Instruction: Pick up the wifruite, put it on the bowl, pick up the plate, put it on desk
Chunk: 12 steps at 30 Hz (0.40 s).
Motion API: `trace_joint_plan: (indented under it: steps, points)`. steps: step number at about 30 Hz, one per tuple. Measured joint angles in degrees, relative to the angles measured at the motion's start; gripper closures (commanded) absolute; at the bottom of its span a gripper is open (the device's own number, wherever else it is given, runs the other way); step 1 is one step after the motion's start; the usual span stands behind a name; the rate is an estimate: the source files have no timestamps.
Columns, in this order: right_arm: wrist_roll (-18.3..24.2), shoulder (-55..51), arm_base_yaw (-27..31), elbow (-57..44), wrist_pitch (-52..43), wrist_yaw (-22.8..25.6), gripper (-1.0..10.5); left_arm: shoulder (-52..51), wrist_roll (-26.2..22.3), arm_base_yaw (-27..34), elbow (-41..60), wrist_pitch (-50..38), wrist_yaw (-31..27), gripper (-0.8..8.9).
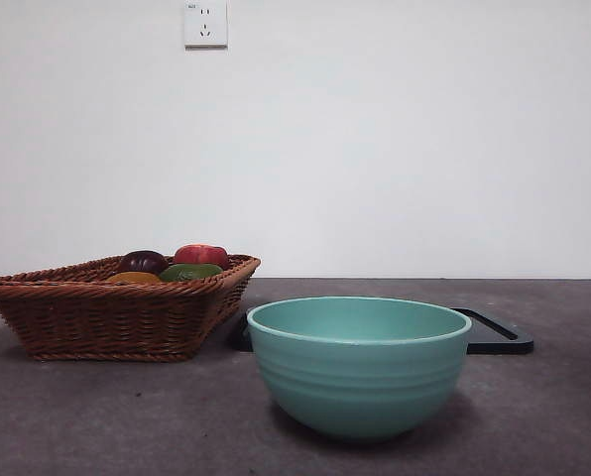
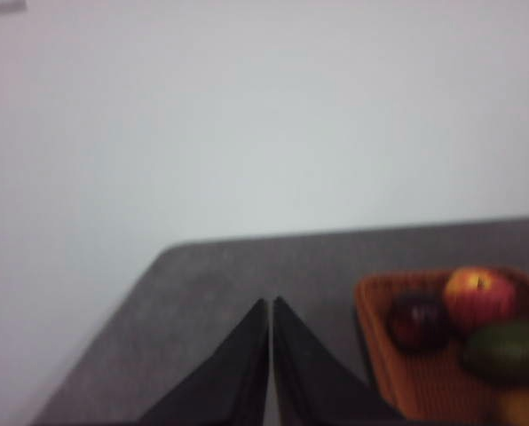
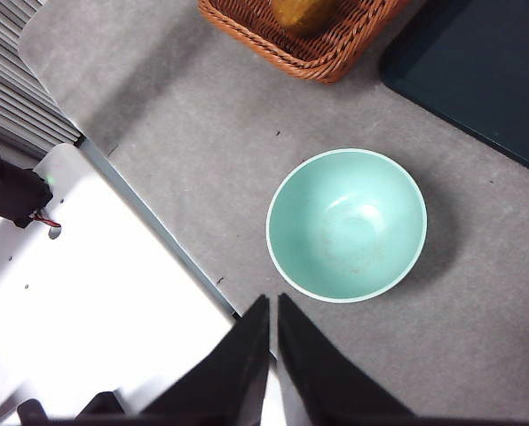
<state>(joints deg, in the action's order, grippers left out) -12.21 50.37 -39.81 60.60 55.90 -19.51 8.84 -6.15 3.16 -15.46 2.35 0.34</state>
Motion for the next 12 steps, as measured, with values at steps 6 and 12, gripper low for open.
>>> trace_joint_plan:
  steps: [6, 12]
  points:
    - [0.0, 0.0, 0.0, 0.0, 0.0, 0.0, 9.4, -5.1, 0.0, 0.1, 7.9, 0.6, 0.0, 8.06]
    - [0.0, 0.0, 0.0, 0.0, 0.0, 0.0, 9.4, -8.1, 0.0, 0.1, 11.8, 0.5, 0.0, 8.06]
